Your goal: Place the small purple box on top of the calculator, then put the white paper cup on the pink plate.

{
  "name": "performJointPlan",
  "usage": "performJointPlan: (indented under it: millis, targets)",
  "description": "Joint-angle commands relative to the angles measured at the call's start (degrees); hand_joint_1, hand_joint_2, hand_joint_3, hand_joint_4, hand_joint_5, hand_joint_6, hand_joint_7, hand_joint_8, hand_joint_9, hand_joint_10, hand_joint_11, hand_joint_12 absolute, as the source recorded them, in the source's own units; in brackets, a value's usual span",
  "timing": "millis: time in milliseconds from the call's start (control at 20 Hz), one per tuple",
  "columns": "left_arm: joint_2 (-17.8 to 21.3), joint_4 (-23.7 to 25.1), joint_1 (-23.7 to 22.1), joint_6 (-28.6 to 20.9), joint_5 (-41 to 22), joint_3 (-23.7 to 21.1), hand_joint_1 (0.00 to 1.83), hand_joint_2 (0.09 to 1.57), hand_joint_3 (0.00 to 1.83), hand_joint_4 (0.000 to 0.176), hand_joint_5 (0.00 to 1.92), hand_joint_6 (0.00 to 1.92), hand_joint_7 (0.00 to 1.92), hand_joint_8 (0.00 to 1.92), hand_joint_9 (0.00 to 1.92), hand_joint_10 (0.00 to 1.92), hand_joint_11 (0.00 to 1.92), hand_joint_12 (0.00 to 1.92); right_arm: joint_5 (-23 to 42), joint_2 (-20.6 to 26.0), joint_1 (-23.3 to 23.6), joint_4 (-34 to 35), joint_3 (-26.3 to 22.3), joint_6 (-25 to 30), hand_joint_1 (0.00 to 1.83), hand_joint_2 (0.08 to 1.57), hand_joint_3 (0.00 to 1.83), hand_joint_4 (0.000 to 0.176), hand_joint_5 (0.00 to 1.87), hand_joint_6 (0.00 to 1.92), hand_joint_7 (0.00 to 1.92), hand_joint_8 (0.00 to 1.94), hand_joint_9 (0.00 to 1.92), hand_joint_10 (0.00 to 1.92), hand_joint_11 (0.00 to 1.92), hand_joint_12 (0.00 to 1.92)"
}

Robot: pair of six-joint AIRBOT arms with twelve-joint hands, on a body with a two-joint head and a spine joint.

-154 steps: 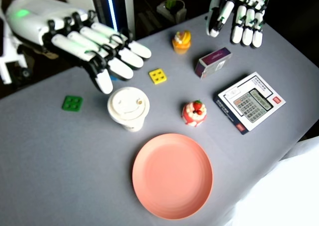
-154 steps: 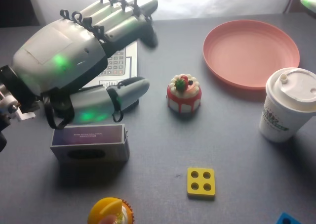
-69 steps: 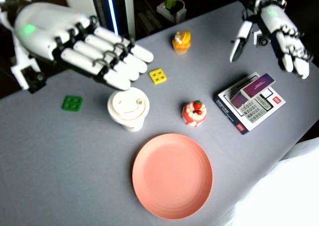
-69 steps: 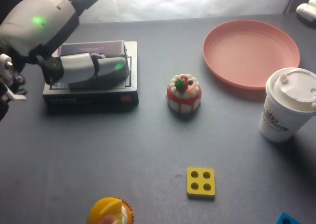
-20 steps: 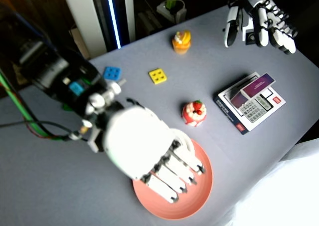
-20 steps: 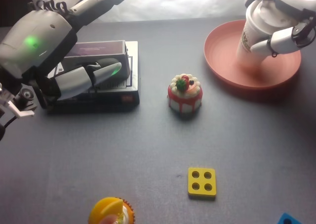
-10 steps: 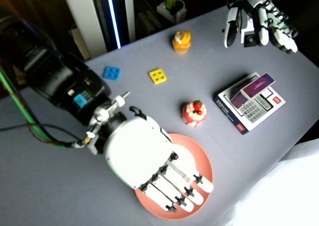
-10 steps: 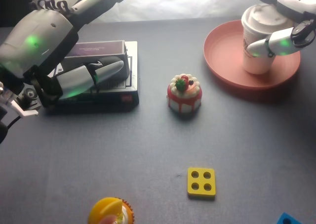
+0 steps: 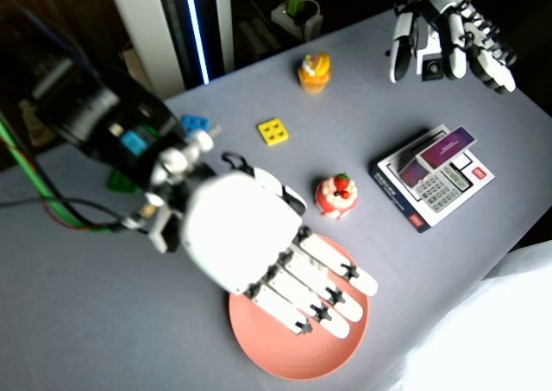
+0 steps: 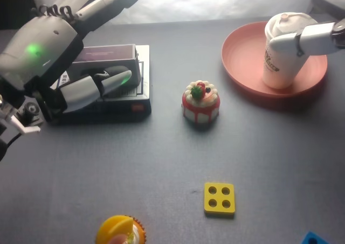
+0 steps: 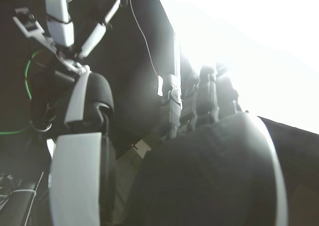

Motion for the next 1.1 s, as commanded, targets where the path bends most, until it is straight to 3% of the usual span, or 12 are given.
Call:
performJointPlan:
  millis: [0, 150, 250, 400, 500, 550, 600, 700, 800, 950, 1000, 1050]
  targets:
    - [0.3, -0.1, -0.4, -0.1, -7.9, -0.2, 0.91, 1.18, 0.00, 0.046, 0.20, 0.00, 0.01, 0.00, 0.00, 0.00, 0.00, 0.00, 9.2, 0.6, 0.9, -2.0, -1.1, 0.4, 0.44, 0.97, 0.00, 0.024, 0.00, 0.00, 0.00, 0.00, 0.00, 0.00, 0.00, 0.19]
    - [1.2, -1.2, 1.0, -0.1, -9.5, -1.0, 0.85, 1.20, 0.00, 0.042, 0.17, 0.00, 0.00, 0.00, 0.00, 0.00, 0.00, 0.00, 17.3, 7.9, -0.5, -7.2, -8.1, 3.2, 0.48, 0.97, 0.00, 0.141, 0.00, 0.00, 0.00, 0.00, 0.00, 0.00, 0.00, 0.00]
    - [1.5, -1.6, 1.4, -0.1, -10.5, -1.3, 0.80, 1.21, 0.01, 0.049, 0.17, 0.00, 0.01, 0.00, 0.00, 0.00, 0.00, 0.00, 23.5, 11.7, -3.2, -9.4, -12.1, 5.0, 0.46, 0.99, 0.01, 0.126, 0.00, 0.00, 0.00, 0.00, 0.00, 0.00, 0.00, 0.00]
    - [1.7, -2.0, 1.8, -0.1, -12.6, -1.8, 0.63, 1.28, 0.03, 0.056, 0.11, 0.00, 0.02, 0.01, 0.00, 0.00, 0.00, 0.00, 33.4, 16.7, -9.1, -11.1, -17.5, 7.1, 0.50, 1.08, 0.04, 0.068, 0.00, 0.00, 0.00, 0.00, 0.00, 0.00, 0.04, 0.02]
    - [1.9, -2.4, 2.5, -0.1, -14.7, -2.4, 0.64, 1.31, 0.01, 0.051, 0.07, 0.00, 0.00, 0.00, 0.00, 0.00, 0.00, 0.10, 41.5, 18.5, -15.1, -11.1, -20.2, 9.0, 0.66, 1.21, 0.04, 0.078, 0.00, 0.00, 0.00, 0.00, 0.00, 0.00, 0.01, 0.00]
    - [2.0, -2.5, 2.7, -0.1, -15.5, -2.6, 0.58, 1.32, 0.01, 0.072, 0.01, 0.00, 0.00, 0.00, 0.00, 0.00, 0.00, 0.20, 44.5, 19.2, -17.5, -11.0, -21.3, 9.7, 0.76, 1.27, 0.04, 0.034, 0.00, 0.00, 0.00, 0.00, 0.00, 0.00, 0.00, 0.00]
    - [2.1, -2.6, 2.8, -0.1, -16.3, -2.9, 0.50, 1.33, 0.00, 0.064, 0.00, 0.00, 0.00, 0.00, 0.00, 0.00, 0.00, 0.31, 48.2, 20.0, -19.9, -10.9, -22.5, 9.9, 0.79, 1.28, 0.03, 0.000, 0.00, 0.00, 0.00, 0.00, 0.00, 0.00, 0.00, 0.00]
    - [2.5, -2.6, 3.1, -0.1, -18.6, -3.6, 0.49, 1.33, 0.00, 0.042, 0.00, 0.00, 0.00, 0.00, 0.00, 0.00, 0.00, 0.05, 55.1, 21.8, -24.6, -10.8, -25.2, 9.7, 0.67, 1.20, 0.00, 0.010, 0.00, 0.00, 0.00, 0.00, 0.00, 0.00, 0.00, 0.00]
    - [2.8, -2.7, 3.7, -0.1, -20.5, -4.2, 0.43, 1.33, 0.00, 0.074, 0.00, 0.00, 0.00, 0.00, 0.00, 0.00, 0.00, 0.00, 62.4, 23.4, -29.5, -9.8, -27.7, 8.8, 0.56, 1.12, 0.00, 0.054, 0.00, 0.00, 0.00, 0.00, 0.00, 0.00, 0.00, 0.00]
    - [3.5, -2.7, 4.3, -0.1, -22.4, -5.0, 0.36, 1.33, 0.00, 0.117, 0.00, 0.00, 0.00, 0.00, 0.00, 0.00, 0.00, 0.00, 69.2, 25.0, -35.2, -8.0, -29.6, 8.7, 0.54, 1.15, 0.00, 0.054, 0.00, 0.00, 0.00, 0.00, 0.00, 0.00, 0.00, 0.00]
    - [3.9, -2.7, 4.3, -0.1, -23.3, -5.5, 0.33, 1.29, 0.00, 0.137, 0.00, 0.00, 0.00, 0.00, 0.00, 0.00, 0.00, 0.00, 71.5, 25.7, -38.0, -6.5, -30.5, 8.7, 0.48, 1.15, 0.00, 0.034, 0.00, 0.00, 0.00, 0.00, 0.00, 0.00, 0.00, 0.00]
    - [4.2, -2.8, 4.3, -0.1, -23.5, -5.8, 0.31, 1.28, 0.00, 0.107, 0.00, 0.00, 0.00, 0.00, 0.00, 0.00, 0.00, 0.00, 71.5, 26.3, -38.4, -6.3, -30.9, 8.7, 0.48, 1.14, 0.00, 0.034, 0.00, 0.00, 0.00, 0.00, 0.00, 0.00, 0.00, 0.00]
